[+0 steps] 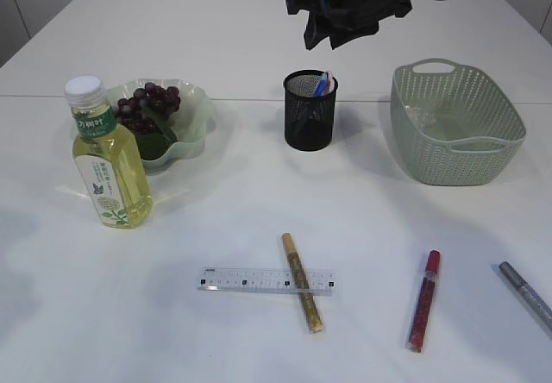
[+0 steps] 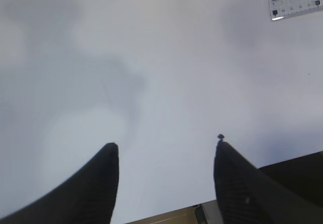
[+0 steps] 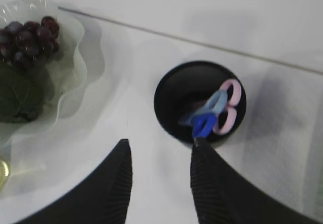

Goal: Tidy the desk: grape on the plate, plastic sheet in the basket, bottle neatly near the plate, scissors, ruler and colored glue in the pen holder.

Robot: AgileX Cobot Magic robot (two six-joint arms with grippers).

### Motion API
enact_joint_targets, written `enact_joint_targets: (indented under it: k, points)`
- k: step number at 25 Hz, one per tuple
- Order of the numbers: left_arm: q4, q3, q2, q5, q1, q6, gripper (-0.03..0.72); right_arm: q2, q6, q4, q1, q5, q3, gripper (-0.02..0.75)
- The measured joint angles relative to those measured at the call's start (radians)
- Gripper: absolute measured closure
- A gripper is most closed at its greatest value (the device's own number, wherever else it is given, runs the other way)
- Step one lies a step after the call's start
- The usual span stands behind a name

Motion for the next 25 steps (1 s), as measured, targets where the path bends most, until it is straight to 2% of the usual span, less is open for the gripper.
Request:
enact_joint_targets:
  k: [5,7,17,25]
  points:
    - [0.011,0.000,0.000,-0.012,0.000,0.003,0.253,0.000,0.042,-0.014,0.000,0.288,-0.103,0.323]
    - [0.013,0.000,0.000,-0.019,0.000,0.003,0.253,0.000,0.044,-0.032,0.000,0.344,-0.137,0.307]
    - [0.013,0.000,0.000,-0.018,0.000,0.020,0.253,-0.091,0.087,-0.012,-0.002,0.371,-0.120,0.298]
    - [0.003,0.000,0.000,-0.006,-0.002,0.064,0.253,-0.300,0.090,-0.054,-0.002,0.371,0.172,0.298]
